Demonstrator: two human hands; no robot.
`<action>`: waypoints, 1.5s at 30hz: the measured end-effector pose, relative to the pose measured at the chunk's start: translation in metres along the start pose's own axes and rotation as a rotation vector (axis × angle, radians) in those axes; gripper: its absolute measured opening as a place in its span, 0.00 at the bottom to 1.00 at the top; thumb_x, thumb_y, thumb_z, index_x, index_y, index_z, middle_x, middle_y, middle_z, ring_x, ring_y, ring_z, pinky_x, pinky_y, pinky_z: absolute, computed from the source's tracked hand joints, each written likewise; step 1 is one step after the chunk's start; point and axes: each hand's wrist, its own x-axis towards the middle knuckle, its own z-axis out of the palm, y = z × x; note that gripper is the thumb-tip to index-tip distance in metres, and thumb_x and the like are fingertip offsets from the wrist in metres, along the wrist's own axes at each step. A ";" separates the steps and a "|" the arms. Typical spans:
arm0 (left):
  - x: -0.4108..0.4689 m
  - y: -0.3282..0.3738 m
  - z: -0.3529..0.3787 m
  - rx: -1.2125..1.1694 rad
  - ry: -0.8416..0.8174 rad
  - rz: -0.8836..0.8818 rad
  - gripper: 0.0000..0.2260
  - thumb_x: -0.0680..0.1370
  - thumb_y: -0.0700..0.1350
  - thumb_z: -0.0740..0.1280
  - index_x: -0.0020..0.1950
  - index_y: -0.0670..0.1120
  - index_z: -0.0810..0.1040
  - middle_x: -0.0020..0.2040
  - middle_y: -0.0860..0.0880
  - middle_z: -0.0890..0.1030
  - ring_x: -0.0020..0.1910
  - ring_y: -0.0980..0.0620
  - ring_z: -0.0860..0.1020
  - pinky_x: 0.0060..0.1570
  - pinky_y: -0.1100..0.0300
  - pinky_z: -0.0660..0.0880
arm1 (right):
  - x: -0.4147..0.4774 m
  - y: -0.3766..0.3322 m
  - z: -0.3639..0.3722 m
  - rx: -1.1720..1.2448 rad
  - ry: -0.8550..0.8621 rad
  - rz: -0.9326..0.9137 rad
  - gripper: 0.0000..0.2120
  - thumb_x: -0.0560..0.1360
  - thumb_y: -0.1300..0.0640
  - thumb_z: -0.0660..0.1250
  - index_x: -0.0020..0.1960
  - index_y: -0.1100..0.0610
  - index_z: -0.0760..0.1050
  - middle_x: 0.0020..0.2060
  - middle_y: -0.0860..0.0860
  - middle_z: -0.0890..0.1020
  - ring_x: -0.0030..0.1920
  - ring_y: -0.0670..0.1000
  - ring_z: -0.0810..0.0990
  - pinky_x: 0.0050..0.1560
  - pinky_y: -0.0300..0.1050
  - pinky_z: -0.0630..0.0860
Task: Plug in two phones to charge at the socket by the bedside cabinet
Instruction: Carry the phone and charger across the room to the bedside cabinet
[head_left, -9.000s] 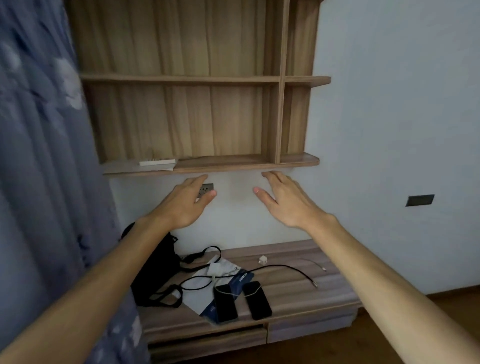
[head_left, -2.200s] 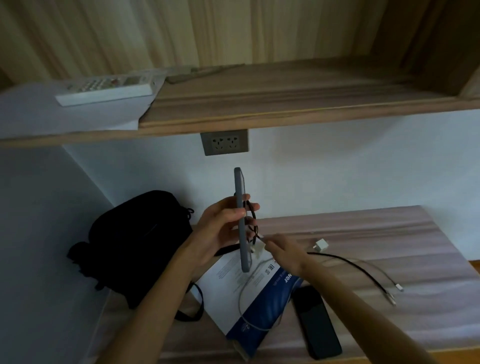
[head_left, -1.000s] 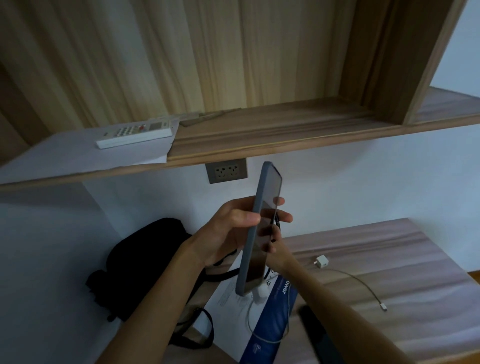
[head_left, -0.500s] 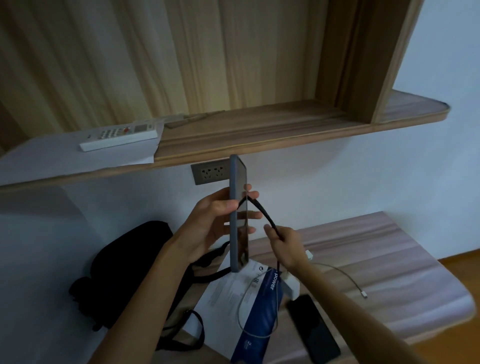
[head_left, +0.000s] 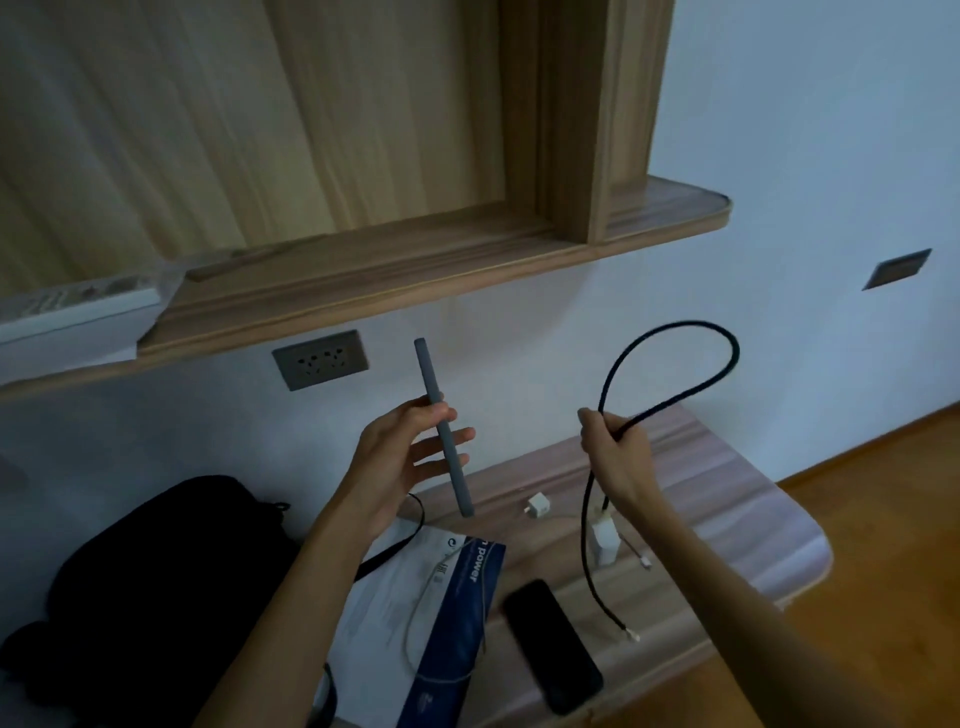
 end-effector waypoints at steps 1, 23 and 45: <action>0.004 -0.003 0.012 0.001 0.000 -0.005 0.21 0.67 0.51 0.76 0.56 0.42 0.83 0.53 0.42 0.85 0.54 0.38 0.85 0.46 0.48 0.83 | 0.001 -0.002 -0.013 0.022 0.003 -0.009 0.21 0.79 0.57 0.61 0.29 0.52 0.59 0.24 0.49 0.61 0.24 0.47 0.57 0.28 0.41 0.55; 0.048 -0.100 0.349 0.163 -0.275 -0.104 0.16 0.66 0.52 0.77 0.47 0.43 0.86 0.48 0.44 0.84 0.48 0.40 0.86 0.49 0.43 0.83 | 0.031 -0.010 -0.334 -0.009 0.151 -0.072 0.22 0.83 0.46 0.58 0.33 0.54 0.61 0.25 0.48 0.65 0.25 0.48 0.63 0.29 0.46 0.63; 0.229 -0.139 0.637 0.251 -0.686 -0.137 0.06 0.82 0.48 0.64 0.53 0.48 0.78 0.60 0.38 0.82 0.53 0.41 0.85 0.49 0.48 0.84 | 0.184 0.000 -0.563 -0.108 0.576 -0.119 0.22 0.83 0.47 0.58 0.30 0.49 0.65 0.24 0.44 0.66 0.25 0.45 0.64 0.28 0.41 0.62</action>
